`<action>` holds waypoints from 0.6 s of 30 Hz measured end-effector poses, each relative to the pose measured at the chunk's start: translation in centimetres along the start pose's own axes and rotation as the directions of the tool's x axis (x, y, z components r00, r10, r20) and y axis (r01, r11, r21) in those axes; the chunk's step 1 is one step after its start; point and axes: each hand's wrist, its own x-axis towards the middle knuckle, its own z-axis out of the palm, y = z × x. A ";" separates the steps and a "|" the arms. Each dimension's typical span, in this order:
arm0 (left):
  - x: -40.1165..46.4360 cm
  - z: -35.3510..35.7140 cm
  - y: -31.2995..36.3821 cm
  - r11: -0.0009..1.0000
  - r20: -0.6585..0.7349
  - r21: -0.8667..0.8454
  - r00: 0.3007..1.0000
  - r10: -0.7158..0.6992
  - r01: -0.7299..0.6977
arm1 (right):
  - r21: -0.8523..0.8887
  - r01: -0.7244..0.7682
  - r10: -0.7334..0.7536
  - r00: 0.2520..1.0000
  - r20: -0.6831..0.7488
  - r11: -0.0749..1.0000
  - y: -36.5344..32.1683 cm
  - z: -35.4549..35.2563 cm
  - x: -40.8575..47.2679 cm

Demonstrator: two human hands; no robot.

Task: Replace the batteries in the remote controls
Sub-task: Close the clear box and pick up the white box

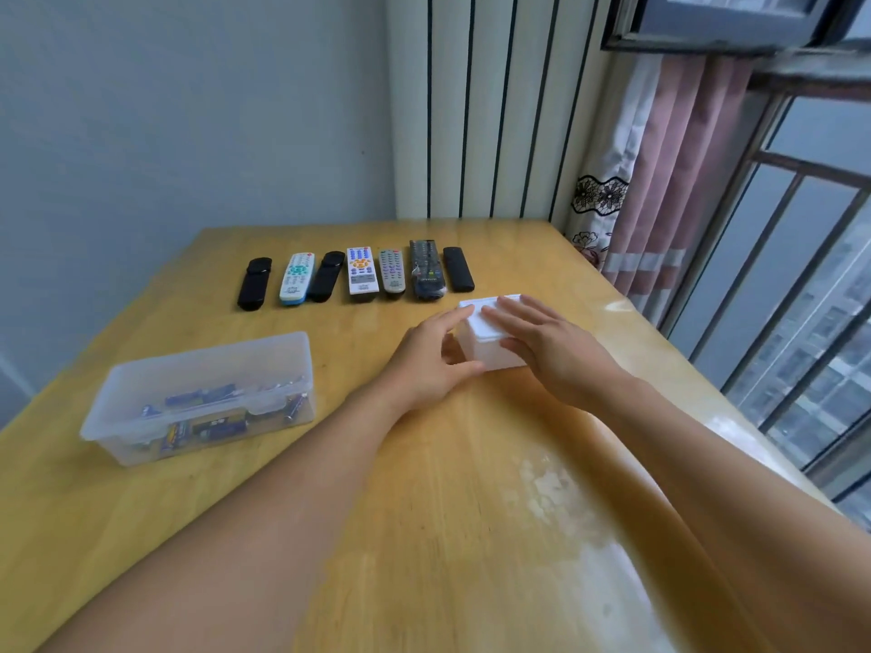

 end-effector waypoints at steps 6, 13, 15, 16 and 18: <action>-2.4 -0.6 1.0 0.912 -0.047 0.397 0.991 0.129 -0.100 | -0.035 -0.102 0.100 0.994 -0.036 0.994 -1.0 2.2 0.8; -9.5 -13.4 -0.9 0.479 -0.229 0.815 0.940 -0.252 0.327 | 0.236 -0.208 0.230 0.970 -0.072 0.949 -2.4 0.4 2.9; -11.7 -17.6 -2.4 0.435 -0.269 0.743 0.823 -0.500 0.508 | 0.229 -0.197 0.230 0.965 -0.127 0.953 -4.4 1.2 3.0; -12.6 -19.2 -3.3 0.433 -0.278 0.705 0.781 -0.560 0.562 | 0.222 -0.199 0.233 0.962 -0.139 0.954 -5.4 1.7 3.0; -14.2 -21.3 -5.0 0.520 -0.284 0.601 0.770 -0.571 0.608 | 0.227 -0.185 0.222 0.964 -0.150 0.956 -7.4 2.8 3.2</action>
